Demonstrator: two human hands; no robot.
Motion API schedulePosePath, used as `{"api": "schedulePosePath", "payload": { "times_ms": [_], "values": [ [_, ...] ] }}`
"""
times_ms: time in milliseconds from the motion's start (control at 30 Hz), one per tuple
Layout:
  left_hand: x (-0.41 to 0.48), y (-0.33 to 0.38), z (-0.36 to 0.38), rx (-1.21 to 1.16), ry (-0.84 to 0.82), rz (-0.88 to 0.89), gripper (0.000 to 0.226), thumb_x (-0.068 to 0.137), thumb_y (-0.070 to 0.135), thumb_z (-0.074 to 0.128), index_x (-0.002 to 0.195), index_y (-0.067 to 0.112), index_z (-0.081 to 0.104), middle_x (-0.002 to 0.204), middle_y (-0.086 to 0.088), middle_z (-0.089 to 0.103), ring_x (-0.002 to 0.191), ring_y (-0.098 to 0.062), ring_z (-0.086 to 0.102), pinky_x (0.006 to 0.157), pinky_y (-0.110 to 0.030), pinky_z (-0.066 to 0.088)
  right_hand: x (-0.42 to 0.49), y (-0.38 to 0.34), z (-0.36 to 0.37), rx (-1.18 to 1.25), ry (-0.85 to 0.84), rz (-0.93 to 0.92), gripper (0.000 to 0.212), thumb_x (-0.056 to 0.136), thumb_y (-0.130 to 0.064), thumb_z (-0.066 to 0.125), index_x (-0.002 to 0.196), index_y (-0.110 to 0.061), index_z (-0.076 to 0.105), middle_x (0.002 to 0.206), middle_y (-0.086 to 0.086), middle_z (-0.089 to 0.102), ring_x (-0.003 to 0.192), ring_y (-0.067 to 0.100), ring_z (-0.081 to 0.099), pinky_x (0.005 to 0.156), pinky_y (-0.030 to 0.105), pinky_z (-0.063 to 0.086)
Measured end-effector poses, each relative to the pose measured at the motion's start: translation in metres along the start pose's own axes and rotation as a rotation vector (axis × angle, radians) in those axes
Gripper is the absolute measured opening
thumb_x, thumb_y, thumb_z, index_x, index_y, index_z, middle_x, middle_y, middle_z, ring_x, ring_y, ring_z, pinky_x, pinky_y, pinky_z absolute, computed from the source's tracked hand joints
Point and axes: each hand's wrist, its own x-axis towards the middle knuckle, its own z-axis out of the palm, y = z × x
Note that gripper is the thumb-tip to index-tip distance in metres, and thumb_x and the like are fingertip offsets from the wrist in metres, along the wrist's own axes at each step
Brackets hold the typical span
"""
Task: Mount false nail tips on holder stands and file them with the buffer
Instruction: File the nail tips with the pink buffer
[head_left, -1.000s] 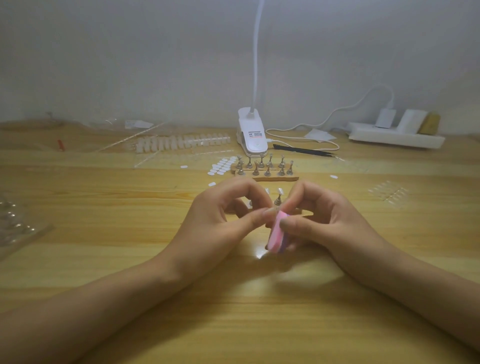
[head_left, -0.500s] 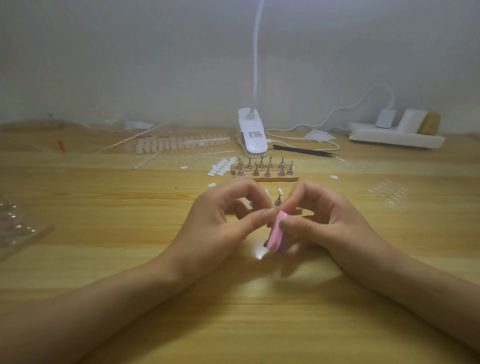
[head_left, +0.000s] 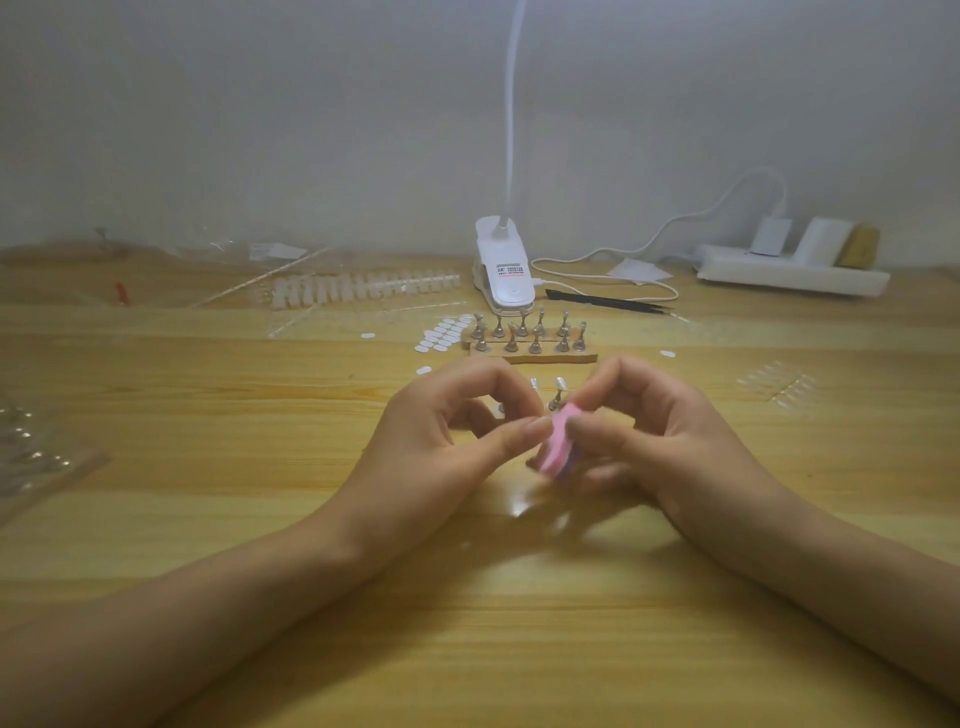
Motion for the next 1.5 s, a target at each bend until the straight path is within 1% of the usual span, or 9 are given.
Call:
{"api": "schedulePosePath", "payload": {
  "times_ms": [233,433,600,733,833,967,1100,1200,1500],
  "values": [
    [-0.0022,0.0022,0.0009,0.013,-0.028,0.025,0.009,0.084,0.016,0.072,0.078,0.01,0.067,0.079,0.01,0.064,0.072,0.0,0.056,0.068,-0.015,0.043,0.0028,-0.0012,-0.0026,0.058,0.035,0.007,0.018,0.07,-0.03,0.078,0.079,-0.022,0.065,0.083,0.008,0.072,0.074,0.021,0.074,0.058,0.025,0.057],
    [-0.0005,0.0016,-0.0007,-0.017,0.02,0.004,0.009,0.084,0.014,0.071,0.077,0.013,0.065,0.079,0.008,0.063,0.068,-0.001,0.057,0.064,-0.011,0.042,-0.0002,0.0006,-0.0003,-0.025,-0.061,0.008,0.028,0.079,-0.027,0.084,0.087,-0.015,0.061,0.091,0.009,0.072,0.085,0.038,0.075,0.062,0.03,0.061],
    [-0.001,0.0022,-0.0001,-0.05,0.009,-0.011,0.01,0.083,0.017,0.071,0.076,0.013,0.066,0.077,0.012,0.063,0.064,0.0,0.054,0.061,-0.01,0.04,0.0013,-0.0001,-0.0025,0.067,0.077,-0.02,0.021,0.073,-0.027,0.082,0.081,-0.02,0.064,0.088,0.008,0.072,0.077,0.025,0.075,0.058,0.027,0.058],
    [-0.0008,0.0016,-0.0008,-0.056,0.011,-0.021,0.01,0.085,0.014,0.071,0.076,0.013,0.065,0.076,0.009,0.064,0.063,-0.001,0.055,0.061,-0.01,0.04,-0.0007,0.0004,0.0005,-0.024,-0.06,-0.027,0.023,0.081,-0.023,0.082,0.088,-0.014,0.062,0.094,0.009,0.072,0.08,0.032,0.075,0.061,0.029,0.06],
    [-0.001,0.0008,-0.0003,-0.044,0.001,-0.017,0.01,0.085,0.015,0.072,0.076,0.015,0.066,0.077,0.012,0.064,0.065,-0.001,0.054,0.061,-0.009,0.039,0.0012,0.0003,-0.002,0.057,0.076,-0.006,0.026,0.074,-0.023,0.085,0.085,-0.015,0.063,0.089,0.008,0.073,0.077,0.023,0.075,0.06,0.025,0.058],
    [-0.0005,0.0001,-0.0007,-0.03,0.008,0.003,0.009,0.085,0.014,0.071,0.077,0.013,0.066,0.077,0.009,0.064,0.066,-0.001,0.056,0.064,-0.011,0.041,-0.0003,0.0018,-0.0005,0.0,-0.055,-0.016,0.024,0.08,-0.017,0.082,0.088,-0.01,0.06,0.094,0.008,0.073,0.08,0.032,0.075,0.064,0.032,0.062],
    [0.0002,-0.0002,0.0002,-0.021,0.006,0.004,0.009,0.084,0.015,0.071,0.077,0.014,0.066,0.078,0.011,0.063,0.067,0.0,0.055,0.062,-0.009,0.039,0.0014,0.0004,-0.0022,0.075,0.087,-0.017,0.021,0.071,-0.022,0.084,0.079,-0.02,0.065,0.088,0.009,0.073,0.076,0.024,0.075,0.06,0.026,0.058],
    [0.0002,-0.0002,-0.0007,-0.024,0.007,0.017,0.008,0.084,0.014,0.071,0.077,0.014,0.066,0.078,0.009,0.064,0.068,0.0,0.056,0.063,-0.011,0.041,0.0,0.0024,-0.0015,-0.002,-0.045,-0.008,0.023,0.079,-0.018,0.084,0.086,-0.014,0.062,0.095,0.008,0.073,0.081,0.03,0.076,0.062,0.03,0.061],
    [0.0004,-0.0018,-0.0009,-0.013,0.007,0.021,0.008,0.084,0.013,0.072,0.078,0.013,0.066,0.078,0.01,0.064,0.068,-0.001,0.057,0.063,-0.011,0.041,-0.0001,0.0016,-0.0006,-0.005,-0.047,-0.013,0.025,0.079,-0.022,0.083,0.087,-0.013,0.061,0.094,0.007,0.073,0.081,0.028,0.076,0.061,0.03,0.061]
  ]
}}
